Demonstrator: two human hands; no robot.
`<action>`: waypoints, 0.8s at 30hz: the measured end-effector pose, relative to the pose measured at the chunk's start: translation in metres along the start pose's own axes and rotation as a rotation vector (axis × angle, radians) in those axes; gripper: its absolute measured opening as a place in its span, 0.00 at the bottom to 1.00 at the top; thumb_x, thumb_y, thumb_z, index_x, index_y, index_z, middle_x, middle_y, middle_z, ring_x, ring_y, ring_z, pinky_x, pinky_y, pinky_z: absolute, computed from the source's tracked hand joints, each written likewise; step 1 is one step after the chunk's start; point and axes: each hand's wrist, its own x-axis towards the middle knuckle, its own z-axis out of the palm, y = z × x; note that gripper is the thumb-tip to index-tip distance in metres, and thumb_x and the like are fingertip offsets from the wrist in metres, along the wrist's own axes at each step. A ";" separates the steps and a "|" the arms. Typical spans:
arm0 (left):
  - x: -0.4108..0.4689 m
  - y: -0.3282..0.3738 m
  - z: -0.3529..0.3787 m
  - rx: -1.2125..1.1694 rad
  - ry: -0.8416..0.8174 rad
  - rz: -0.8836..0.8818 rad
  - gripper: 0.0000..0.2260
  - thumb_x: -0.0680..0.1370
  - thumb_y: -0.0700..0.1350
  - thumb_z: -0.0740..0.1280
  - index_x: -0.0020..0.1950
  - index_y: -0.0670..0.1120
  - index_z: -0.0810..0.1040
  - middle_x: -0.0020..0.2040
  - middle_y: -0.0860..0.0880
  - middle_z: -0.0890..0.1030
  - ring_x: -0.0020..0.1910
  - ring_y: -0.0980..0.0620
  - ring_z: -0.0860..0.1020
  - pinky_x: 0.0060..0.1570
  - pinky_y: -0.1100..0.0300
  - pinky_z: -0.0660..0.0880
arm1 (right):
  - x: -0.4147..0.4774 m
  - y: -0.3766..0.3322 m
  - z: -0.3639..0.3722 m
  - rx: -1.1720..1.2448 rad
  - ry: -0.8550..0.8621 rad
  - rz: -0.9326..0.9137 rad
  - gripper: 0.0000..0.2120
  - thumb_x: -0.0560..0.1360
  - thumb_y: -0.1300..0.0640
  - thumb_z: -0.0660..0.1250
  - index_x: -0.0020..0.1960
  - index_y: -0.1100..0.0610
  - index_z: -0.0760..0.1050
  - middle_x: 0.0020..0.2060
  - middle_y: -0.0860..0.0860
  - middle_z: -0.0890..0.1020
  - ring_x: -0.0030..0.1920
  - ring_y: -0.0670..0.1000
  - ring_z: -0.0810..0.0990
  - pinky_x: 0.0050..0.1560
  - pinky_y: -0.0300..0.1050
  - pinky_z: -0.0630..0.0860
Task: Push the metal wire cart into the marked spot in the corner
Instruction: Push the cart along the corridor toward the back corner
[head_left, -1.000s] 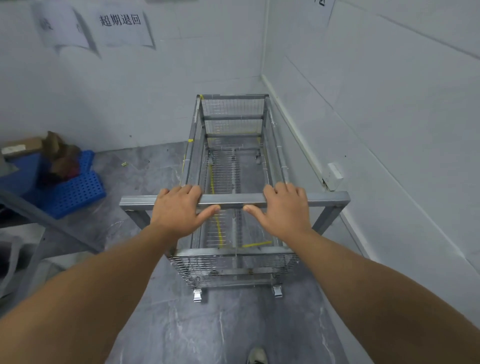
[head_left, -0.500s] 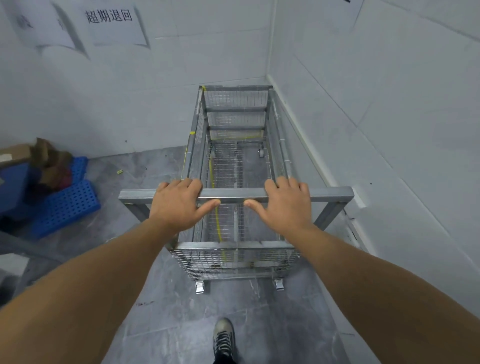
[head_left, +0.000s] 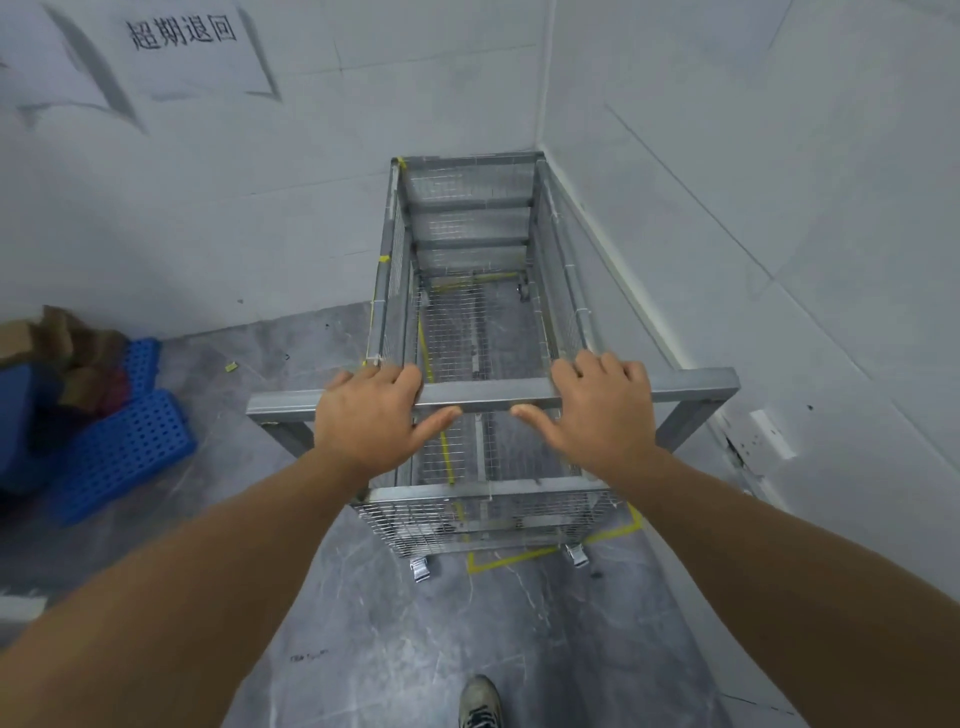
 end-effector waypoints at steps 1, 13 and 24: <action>0.001 0.001 0.000 -0.005 -0.003 0.002 0.26 0.76 0.72 0.50 0.39 0.50 0.67 0.33 0.51 0.74 0.31 0.48 0.73 0.36 0.55 0.63 | 0.001 0.001 -0.001 -0.007 -0.003 -0.006 0.33 0.75 0.26 0.52 0.44 0.56 0.73 0.36 0.54 0.75 0.37 0.56 0.72 0.42 0.50 0.61; 0.006 0.007 -0.006 -0.032 -0.053 -0.006 0.26 0.75 0.74 0.47 0.41 0.51 0.65 0.34 0.51 0.75 0.32 0.49 0.70 0.38 0.53 0.66 | 0.004 0.005 -0.006 -0.021 -0.108 -0.008 0.34 0.74 0.25 0.49 0.47 0.55 0.74 0.40 0.53 0.78 0.41 0.57 0.74 0.45 0.53 0.65; 0.021 0.031 0.000 0.015 -0.027 -0.007 0.26 0.76 0.74 0.49 0.39 0.52 0.66 0.30 0.53 0.70 0.27 0.51 0.67 0.31 0.58 0.63 | 0.005 0.033 -0.010 0.011 -0.167 0.010 0.35 0.73 0.25 0.49 0.48 0.57 0.73 0.43 0.57 0.79 0.45 0.58 0.75 0.48 0.55 0.68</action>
